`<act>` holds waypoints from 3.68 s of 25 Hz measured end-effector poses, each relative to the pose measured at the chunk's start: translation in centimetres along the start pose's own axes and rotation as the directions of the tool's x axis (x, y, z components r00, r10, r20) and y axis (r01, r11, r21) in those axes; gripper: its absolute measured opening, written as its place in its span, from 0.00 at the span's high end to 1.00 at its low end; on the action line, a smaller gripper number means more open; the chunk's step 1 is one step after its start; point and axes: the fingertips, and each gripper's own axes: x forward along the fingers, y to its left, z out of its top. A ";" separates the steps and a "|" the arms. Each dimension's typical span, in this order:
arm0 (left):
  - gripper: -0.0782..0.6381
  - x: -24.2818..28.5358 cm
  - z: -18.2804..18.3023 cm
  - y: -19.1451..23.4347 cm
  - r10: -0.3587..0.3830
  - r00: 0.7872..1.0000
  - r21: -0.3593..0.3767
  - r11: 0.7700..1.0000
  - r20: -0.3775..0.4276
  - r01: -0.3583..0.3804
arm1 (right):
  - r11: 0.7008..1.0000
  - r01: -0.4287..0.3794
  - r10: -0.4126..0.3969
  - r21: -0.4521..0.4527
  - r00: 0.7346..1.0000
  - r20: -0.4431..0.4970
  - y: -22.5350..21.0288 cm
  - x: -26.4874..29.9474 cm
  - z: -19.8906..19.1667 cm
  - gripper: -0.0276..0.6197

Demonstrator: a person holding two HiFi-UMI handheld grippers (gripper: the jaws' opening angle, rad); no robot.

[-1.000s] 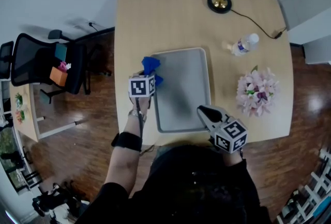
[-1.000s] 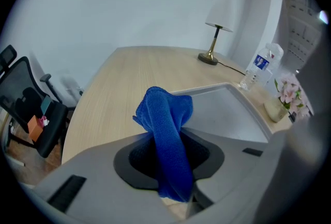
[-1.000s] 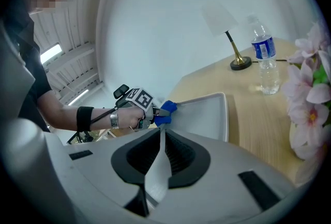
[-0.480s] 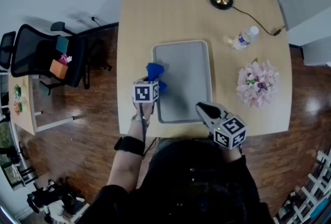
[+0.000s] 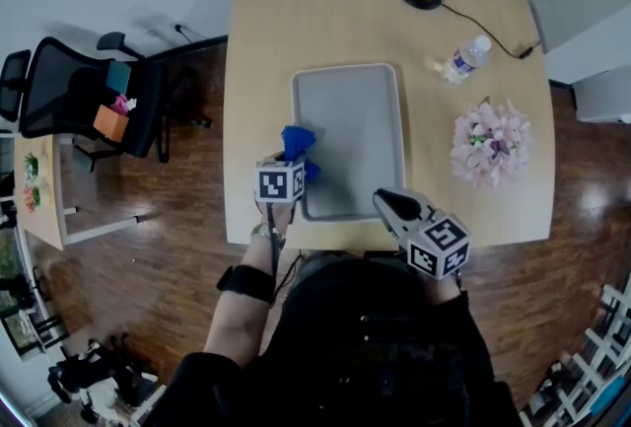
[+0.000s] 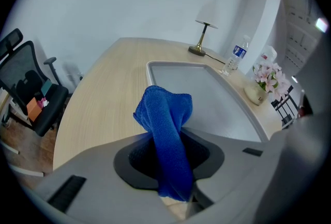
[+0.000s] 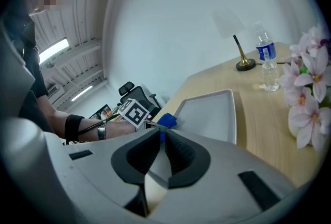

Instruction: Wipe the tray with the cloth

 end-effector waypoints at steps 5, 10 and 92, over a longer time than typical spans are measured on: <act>0.73 -1.3 -2.9 -1.1 -0.022 1.000 0.003 1.000 -0.005 0.022 | 1.000 0.005 -0.005 0.005 1.000 0.009 0.5 -0.4 -0.7 0.90; 0.73 -2.3 -5.4 -2.2 -0.037 0.999 0.000 0.999 -0.009 0.037 | 1.000 0.007 -0.007 0.002 1.000 0.016 0.9 -0.8 -1.2 0.90; 0.73 -0.6 -7.4 -29.1 -0.326 0.931 0.285 0.888 -0.165 0.361 | 0.980 0.141 -0.149 0.139 0.988 0.049 -8.1 -12.5 -5.4 0.90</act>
